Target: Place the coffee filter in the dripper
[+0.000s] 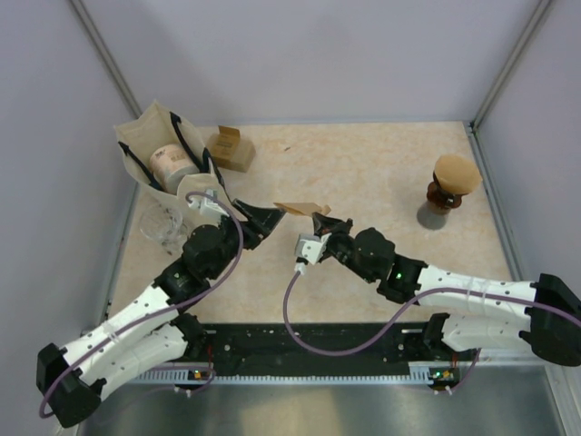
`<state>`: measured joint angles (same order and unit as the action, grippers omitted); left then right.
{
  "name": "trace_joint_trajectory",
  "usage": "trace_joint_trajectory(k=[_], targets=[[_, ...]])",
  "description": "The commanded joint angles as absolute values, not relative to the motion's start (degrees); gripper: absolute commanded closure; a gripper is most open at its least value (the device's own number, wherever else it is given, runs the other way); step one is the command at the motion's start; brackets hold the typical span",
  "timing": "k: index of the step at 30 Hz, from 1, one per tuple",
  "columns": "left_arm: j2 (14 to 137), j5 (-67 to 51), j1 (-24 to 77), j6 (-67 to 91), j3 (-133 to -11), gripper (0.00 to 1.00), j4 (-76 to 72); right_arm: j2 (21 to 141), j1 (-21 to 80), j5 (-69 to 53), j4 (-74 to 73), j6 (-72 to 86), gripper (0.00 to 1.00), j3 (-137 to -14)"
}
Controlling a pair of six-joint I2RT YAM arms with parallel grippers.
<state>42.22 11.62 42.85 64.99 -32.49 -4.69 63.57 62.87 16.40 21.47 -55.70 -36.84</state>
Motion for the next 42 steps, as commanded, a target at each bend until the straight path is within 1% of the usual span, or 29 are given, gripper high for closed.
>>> trace_joint_trajectory(k=[1,10,14,28,42], targets=[[43.3,11.3,43.0,66.1,-32.1,0.23,-6.3,63.1,63.0,17.4,25.4,-53.1,1.00,-39.7],[44.5,11.2,42.9,66.7,-31.4,0.25,-8.3,63.5,63.0,18.0,26.5,-52.5,1.00,-39.7],[45.6,11.0,42.9,66.6,-31.7,0.28,-8.7,63.5,63.1,17.3,26.2,-52.1,1.00,-39.8],[48.6,10.3,42.9,66.8,-33.4,0.29,-9.4,63.0,63.0,13.3,25.3,-53.9,1.00,-38.4],[45.1,11.6,42.9,67.6,-32.7,0.29,-8.2,64.5,63.0,14.2,24.9,-54.1,1.00,-38.8]])
